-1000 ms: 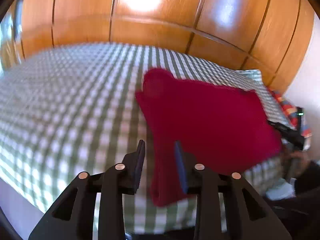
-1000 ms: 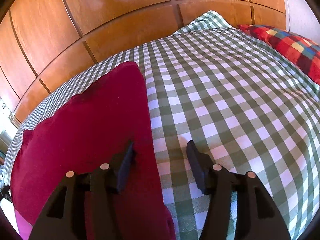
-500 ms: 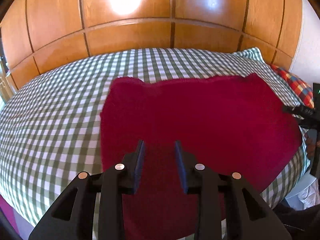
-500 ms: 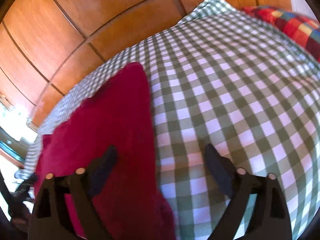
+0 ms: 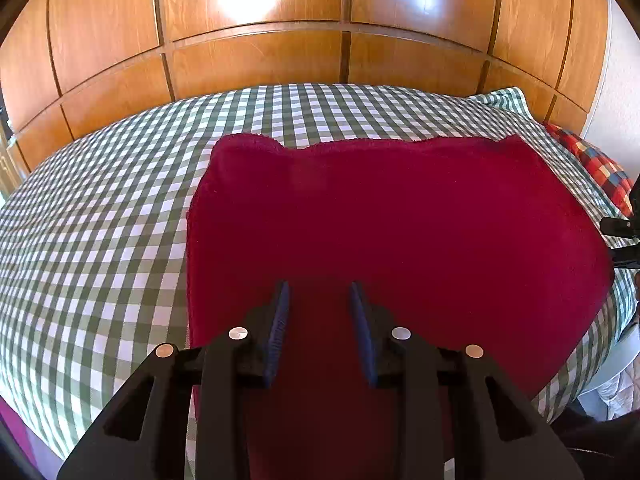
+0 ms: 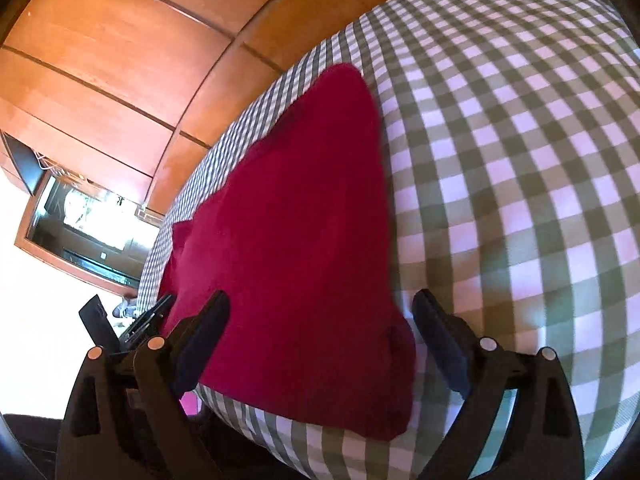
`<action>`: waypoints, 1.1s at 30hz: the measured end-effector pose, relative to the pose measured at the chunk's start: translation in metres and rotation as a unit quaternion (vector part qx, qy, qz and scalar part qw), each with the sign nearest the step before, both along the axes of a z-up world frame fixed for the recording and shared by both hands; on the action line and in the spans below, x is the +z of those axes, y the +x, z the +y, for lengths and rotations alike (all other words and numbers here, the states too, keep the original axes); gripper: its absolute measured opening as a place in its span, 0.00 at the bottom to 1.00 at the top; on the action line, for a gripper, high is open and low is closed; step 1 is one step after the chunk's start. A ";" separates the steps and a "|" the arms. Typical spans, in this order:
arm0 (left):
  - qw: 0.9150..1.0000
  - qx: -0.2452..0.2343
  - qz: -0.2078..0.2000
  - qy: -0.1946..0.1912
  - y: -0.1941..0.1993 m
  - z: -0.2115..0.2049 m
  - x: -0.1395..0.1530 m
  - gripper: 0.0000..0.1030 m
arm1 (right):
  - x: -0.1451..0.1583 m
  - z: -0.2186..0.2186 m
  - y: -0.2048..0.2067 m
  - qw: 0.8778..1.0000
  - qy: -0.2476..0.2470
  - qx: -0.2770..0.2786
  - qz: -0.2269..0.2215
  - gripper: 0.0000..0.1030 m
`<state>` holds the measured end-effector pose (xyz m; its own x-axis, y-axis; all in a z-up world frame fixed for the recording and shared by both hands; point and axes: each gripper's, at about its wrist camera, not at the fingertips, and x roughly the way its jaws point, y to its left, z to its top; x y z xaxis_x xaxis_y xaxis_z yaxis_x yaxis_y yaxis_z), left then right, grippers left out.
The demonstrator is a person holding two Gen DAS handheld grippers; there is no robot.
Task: Fold small clothes
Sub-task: 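Grasp the sweater edge with the right tool and lift it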
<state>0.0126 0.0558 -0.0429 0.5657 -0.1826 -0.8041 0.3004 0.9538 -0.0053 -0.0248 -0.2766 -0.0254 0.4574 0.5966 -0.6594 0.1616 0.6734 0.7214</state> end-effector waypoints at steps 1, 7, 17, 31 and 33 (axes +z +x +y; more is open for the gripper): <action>1.000 -0.001 0.000 0.001 0.000 -0.001 0.000 0.30 | -0.001 0.003 0.003 1.000 -0.001 0.001 -0.001 0.90; 1.000 0.003 0.002 -0.001 0.003 -0.002 -0.003 0.30 | -0.004 0.022 0.022 1.000 -0.005 0.012 -0.010 0.90; 1.000 0.007 0.006 -0.004 0.003 -0.002 -0.004 0.30 | -0.005 0.059 0.047 0.998 -0.028 0.054 -0.015 0.83; 0.998 0.027 0.019 -0.054 0.002 0.011 0.005 0.30 | -0.003 0.065 0.043 0.998 -0.038 0.046 -0.007 0.36; 0.996 0.031 0.025 -0.076 -0.001 0.016 0.008 0.30 | 0.000 0.066 0.044 0.998 -0.035 0.043 -0.007 0.34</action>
